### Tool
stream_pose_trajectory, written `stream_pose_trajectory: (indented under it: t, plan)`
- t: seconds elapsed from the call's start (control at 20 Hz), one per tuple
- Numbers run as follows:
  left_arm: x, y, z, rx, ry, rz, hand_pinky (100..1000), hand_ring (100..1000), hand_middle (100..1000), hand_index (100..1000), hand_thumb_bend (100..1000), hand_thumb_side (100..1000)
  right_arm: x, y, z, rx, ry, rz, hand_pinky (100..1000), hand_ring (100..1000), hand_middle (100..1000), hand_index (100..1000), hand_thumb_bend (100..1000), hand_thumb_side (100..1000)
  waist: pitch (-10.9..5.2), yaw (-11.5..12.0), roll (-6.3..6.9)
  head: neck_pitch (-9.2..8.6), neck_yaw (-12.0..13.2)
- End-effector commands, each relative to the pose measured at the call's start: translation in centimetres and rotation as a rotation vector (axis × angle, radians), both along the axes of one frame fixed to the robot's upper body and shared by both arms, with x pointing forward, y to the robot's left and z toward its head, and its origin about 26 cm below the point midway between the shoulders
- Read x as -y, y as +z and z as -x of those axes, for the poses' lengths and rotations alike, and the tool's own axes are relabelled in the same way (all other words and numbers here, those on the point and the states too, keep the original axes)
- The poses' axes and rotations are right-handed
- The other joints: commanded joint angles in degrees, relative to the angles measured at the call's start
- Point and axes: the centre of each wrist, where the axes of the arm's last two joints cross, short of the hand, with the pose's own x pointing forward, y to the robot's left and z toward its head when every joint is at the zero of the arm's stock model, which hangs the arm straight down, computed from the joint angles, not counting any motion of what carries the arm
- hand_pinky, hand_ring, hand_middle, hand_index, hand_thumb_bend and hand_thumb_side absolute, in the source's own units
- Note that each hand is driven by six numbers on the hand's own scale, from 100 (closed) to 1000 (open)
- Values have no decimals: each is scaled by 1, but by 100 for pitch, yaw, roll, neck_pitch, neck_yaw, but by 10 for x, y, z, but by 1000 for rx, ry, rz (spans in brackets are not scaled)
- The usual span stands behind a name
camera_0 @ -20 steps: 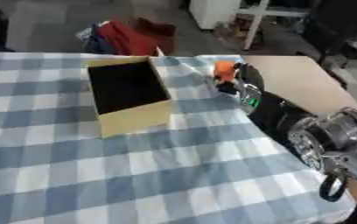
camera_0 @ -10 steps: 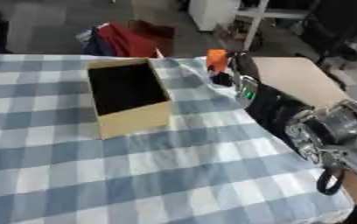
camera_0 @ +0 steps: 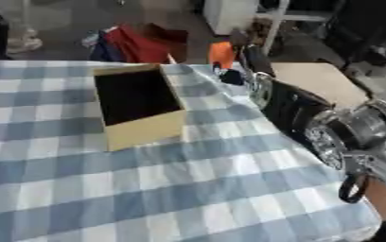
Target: Pick up objects on the table and place them in the box.
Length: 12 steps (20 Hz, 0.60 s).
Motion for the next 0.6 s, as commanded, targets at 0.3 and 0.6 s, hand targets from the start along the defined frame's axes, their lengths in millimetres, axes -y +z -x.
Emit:
stream_pose_trajectory:
  t: [0.3, 0.6]
  plan:
    - [-1, 6, 1, 20, -2, -2, 827, 635, 596, 754, 100, 620, -36, 46, -21, 65, 284, 135, 710, 666, 589, 699, 128, 539, -85, -19, 71, -22, -31]
    - [0, 5, 2, 18, -1, 3, 828, 634, 595, 754, 100, 615, -66, 84, -30, 82, 440, 190, 711, 668, 590, 699, 208, 565, -73, -16, 87, -18, -41]
